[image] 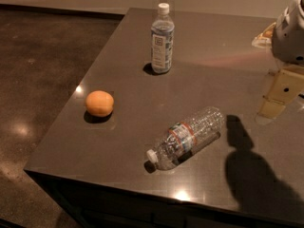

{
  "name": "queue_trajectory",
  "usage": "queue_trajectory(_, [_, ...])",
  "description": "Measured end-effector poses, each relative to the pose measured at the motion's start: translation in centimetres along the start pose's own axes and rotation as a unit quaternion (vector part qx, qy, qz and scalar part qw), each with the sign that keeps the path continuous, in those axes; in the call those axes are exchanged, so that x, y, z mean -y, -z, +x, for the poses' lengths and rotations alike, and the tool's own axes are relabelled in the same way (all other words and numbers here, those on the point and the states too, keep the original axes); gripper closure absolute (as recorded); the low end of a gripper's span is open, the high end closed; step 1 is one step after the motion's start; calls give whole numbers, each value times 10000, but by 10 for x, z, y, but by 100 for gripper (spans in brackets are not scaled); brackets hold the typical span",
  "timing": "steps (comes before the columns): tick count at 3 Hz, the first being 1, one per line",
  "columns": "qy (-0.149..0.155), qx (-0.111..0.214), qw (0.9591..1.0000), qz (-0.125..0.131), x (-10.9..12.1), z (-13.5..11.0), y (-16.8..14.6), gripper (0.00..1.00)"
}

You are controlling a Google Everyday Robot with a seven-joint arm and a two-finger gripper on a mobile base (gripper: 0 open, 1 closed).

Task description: Place water bottle upright

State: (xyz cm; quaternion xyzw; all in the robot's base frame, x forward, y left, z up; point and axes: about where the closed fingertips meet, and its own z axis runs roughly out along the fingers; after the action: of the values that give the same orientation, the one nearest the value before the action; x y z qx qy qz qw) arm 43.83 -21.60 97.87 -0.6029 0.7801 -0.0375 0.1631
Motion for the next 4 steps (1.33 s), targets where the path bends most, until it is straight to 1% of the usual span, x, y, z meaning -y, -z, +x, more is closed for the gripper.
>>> queue_trajectory(1, [0,0,10000,0,0,0,0,0])
queue_trajectory(2, [465,13,9989,2,-1,-13,-4,0])
queue_trajectory(3, [1171,119,9930,-100,-10,-35,-16,0])
queue_trajectory(4, [1939,203,9803,-306,-24,-57,-33,0])
